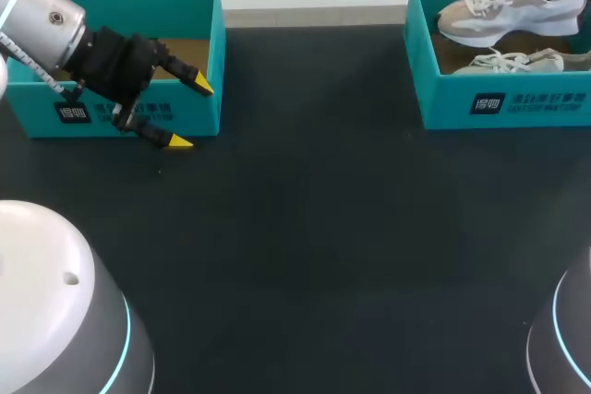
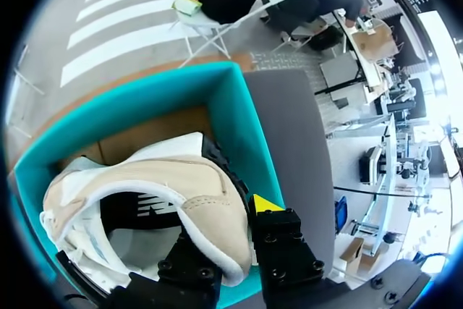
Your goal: Take the shoe out of the shoebox, open the shoe tongue, remove and reinsert the insole, then place the shoe into the shoebox
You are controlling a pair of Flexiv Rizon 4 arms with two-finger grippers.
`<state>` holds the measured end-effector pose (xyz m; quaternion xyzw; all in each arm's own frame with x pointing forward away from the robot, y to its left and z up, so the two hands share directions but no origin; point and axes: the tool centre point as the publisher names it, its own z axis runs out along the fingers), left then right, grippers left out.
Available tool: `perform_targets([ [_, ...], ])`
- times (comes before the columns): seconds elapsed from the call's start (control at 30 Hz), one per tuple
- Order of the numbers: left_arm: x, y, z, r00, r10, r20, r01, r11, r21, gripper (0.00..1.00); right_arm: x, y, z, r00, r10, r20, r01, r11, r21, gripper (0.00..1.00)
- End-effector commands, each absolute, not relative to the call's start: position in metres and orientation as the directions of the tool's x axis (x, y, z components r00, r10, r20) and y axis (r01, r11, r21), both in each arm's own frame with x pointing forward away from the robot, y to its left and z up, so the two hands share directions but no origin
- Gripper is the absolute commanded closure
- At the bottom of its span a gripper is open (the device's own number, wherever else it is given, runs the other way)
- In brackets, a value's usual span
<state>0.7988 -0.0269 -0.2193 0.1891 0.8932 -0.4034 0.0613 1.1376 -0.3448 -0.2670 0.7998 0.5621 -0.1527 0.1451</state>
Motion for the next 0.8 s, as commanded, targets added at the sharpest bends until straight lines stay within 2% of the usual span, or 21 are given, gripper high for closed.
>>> perform_targets([
  [0.03, 0.799, -0.027, -0.22, -0.921, 0.291, -0.26, 0.387, 0.605, -0.696, 0.0, 1.15, -0.347, -0.272, 0.324, 0.854, -0.407, 0.942, -0.332, 0.053, 1.0],
  [0.8, 0.799, -0.027, -0.22, -0.921, 0.291, -0.26, 0.387, 0.605, -0.696, 0.0, 1.157, -0.342, -0.307, 0.285, 0.87, -0.403, 0.954, -0.299, 0.029, 1.0],
])
